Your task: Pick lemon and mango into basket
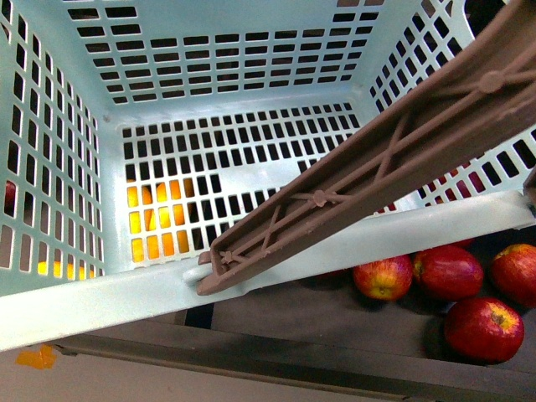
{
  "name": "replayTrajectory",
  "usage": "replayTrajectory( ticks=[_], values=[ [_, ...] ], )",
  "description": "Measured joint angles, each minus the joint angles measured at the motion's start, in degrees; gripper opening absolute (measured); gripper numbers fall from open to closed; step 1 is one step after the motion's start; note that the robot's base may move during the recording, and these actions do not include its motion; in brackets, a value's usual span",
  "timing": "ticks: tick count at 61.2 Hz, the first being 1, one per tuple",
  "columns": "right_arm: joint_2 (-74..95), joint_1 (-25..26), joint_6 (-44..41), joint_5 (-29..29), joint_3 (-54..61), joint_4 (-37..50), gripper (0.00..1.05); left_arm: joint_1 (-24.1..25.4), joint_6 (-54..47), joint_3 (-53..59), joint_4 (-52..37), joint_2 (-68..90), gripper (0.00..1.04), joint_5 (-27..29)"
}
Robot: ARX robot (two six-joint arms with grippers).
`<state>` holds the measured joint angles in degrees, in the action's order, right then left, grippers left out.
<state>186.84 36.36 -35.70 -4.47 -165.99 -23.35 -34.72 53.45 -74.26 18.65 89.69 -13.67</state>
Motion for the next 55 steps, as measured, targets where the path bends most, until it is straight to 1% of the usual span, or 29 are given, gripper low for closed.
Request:
replayTrajectory(
  ticks=[1,2,3,5,10,14,22,40,53,55],
  values=[
    [0.0,0.0,0.0,-0.11,0.0,-0.02,0.76,0.0,0.0,0.0,0.0,0.0,0.05,-0.02],
    [0.0,0.02,0.0,-0.02,0.0,-0.09,0.7,0.0,0.0,0.0,0.0,0.0,0.05,-0.04],
    [0.0,0.02,0.0,-0.02,0.0,-0.11,0.68,0.0,0.0,0.0,0.0,0.0,0.05,-0.04],
    [0.0,0.02,0.0,-0.02,-0.02,-0.22,0.67,0.0,0.0,0.0,0.0,0.0,0.05,-0.04],
    [0.0,0.02,0.02,-0.09,-0.04,-0.37,0.59,0.0,-0.02,0.0,0.0,0.0,0.05,0.0],
    [0.0,0.02,0.02,-0.28,-0.07,-0.39,0.56,0.0,-0.02,0.0,0.0,0.0,0.05,0.0],
    [0.0,0.02,0.02,-0.46,-0.11,-0.42,0.54,0.0,0.0,0.0,0.0,0.0,0.05,-0.02],
    [0.0,0.33,0.28,-0.22,-0.13,-0.46,0.53,0.0,0.0,0.0,0.0,0.0,0.05,-0.02],
    [-0.48,1.4,1.62,2.47,0.0,-1.11,0.53,0.0,0.0,0.0,0.0,0.0,0.05,-0.02],
    [-1.99,1.7,1.75,3.54,2.67,0.68,0.53,0.0,0.0,0.0,0.0,0.0,0.05,-0.02]
  ],
)
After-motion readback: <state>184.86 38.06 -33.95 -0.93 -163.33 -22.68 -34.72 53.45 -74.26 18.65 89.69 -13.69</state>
